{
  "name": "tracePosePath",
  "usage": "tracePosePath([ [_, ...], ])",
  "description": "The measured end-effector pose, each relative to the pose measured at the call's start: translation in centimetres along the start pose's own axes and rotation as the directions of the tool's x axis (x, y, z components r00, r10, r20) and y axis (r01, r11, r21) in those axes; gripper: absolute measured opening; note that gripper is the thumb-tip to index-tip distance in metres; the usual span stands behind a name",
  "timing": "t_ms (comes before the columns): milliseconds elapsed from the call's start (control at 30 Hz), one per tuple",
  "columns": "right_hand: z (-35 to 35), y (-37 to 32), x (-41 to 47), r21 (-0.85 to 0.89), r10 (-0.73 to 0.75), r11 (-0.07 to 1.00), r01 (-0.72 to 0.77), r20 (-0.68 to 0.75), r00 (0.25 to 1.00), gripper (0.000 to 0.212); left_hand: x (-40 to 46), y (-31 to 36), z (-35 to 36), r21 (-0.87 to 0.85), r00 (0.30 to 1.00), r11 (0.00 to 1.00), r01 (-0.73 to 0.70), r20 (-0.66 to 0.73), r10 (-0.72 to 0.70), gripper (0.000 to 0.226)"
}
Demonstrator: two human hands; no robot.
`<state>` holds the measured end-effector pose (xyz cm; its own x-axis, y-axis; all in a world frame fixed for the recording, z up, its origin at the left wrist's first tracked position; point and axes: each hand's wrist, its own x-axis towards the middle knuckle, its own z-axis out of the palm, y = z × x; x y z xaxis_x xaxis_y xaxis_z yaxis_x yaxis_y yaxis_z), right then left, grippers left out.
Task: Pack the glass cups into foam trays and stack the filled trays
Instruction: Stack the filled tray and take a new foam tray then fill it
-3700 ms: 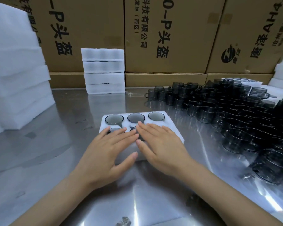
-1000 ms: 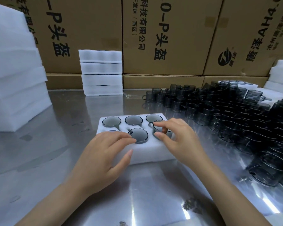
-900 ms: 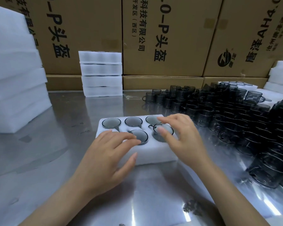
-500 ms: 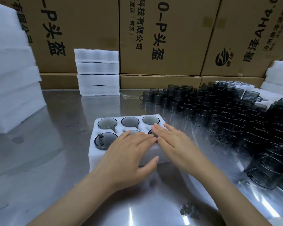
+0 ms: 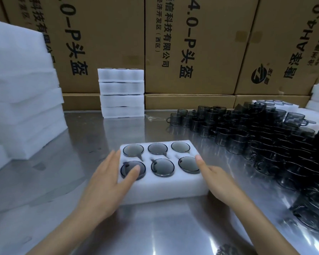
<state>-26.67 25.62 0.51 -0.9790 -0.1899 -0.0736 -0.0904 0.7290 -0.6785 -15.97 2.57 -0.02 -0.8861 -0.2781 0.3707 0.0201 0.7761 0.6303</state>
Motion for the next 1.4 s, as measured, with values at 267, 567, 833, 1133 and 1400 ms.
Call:
tracePosePath([
  [267,0.0,-0.4,-0.6,0.637,-0.051,0.765,-0.099,0.214,0.976,0.065,1.2,-0.2,1.0,-0.644,0.897,0.640,0.419,0.185,-0.401,0.019],
  [567,2.4,-4.8,4.1,0.921,-0.028,0.334,-0.201,0.223,0.975,0.056,5.4,-0.4,2.6,-0.827,0.892,0.527,0.197,-0.072,-0.447,0.033],
  [833,5.3,-8.8,9.0,0.901,-0.107,0.235,-0.364,0.396,0.912,0.049,10.5,-4.1,2.9,-0.866,0.872,0.487,0.113,-0.148,-0.466,0.035],
  [1133,2.4,-16.9,17.7,0.971,-0.100,0.123,-0.205,0.217,0.971,0.023,14.5,-7.1,2.0,-0.909,0.878,0.350,0.227,0.035,-0.477,0.044],
  [1400,-1.0,-30.3,27.3,0.995,-0.196,-0.027,-0.098,0.091,0.976,0.044,15.2,-8.8,3.9,-0.767,0.873,0.572,0.290,-0.033,-0.486,0.033],
])
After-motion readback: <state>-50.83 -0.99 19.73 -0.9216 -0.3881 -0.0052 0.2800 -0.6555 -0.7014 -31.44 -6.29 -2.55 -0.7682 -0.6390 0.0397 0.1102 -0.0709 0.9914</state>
